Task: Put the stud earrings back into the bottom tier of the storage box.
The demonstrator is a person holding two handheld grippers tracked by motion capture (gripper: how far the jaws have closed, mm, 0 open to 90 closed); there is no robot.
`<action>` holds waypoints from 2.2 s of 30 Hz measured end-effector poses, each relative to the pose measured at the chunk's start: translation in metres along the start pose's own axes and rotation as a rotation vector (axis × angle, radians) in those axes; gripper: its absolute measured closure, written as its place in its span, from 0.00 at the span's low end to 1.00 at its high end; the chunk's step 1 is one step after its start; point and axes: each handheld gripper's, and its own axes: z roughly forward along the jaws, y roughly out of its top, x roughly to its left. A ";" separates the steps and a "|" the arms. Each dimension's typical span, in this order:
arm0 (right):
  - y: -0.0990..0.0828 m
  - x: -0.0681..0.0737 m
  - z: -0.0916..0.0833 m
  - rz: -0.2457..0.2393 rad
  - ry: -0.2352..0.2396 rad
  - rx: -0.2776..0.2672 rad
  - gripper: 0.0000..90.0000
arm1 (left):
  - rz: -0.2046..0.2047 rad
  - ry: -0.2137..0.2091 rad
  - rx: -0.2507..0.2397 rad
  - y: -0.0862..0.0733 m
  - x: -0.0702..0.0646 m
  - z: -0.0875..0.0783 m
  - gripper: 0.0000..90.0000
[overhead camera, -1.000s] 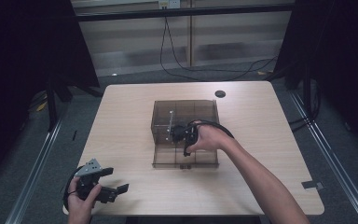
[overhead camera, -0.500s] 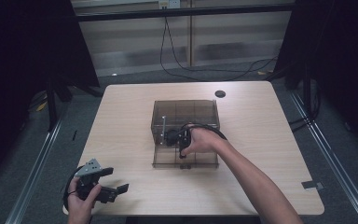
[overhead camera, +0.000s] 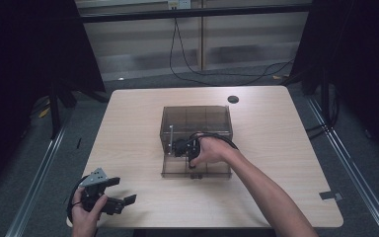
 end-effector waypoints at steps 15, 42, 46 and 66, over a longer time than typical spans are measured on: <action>0.000 -0.003 0.001 -0.005 -0.003 -0.002 0.91 | -0.001 0.007 0.007 0.000 0.002 0.001 0.03; -0.034 0.004 -0.020 0.097 -0.029 -0.153 0.64 | 0.000 0.002 0.012 -0.001 0.001 0.001 0.03; -0.047 0.005 -0.032 0.115 -0.043 -0.189 0.62 | 0.002 0.003 0.010 0.000 0.000 0.001 0.03; -0.153 0.007 -0.067 0.270 -0.115 -0.188 0.70 | 0.002 0.005 0.011 0.000 -0.001 0.001 0.03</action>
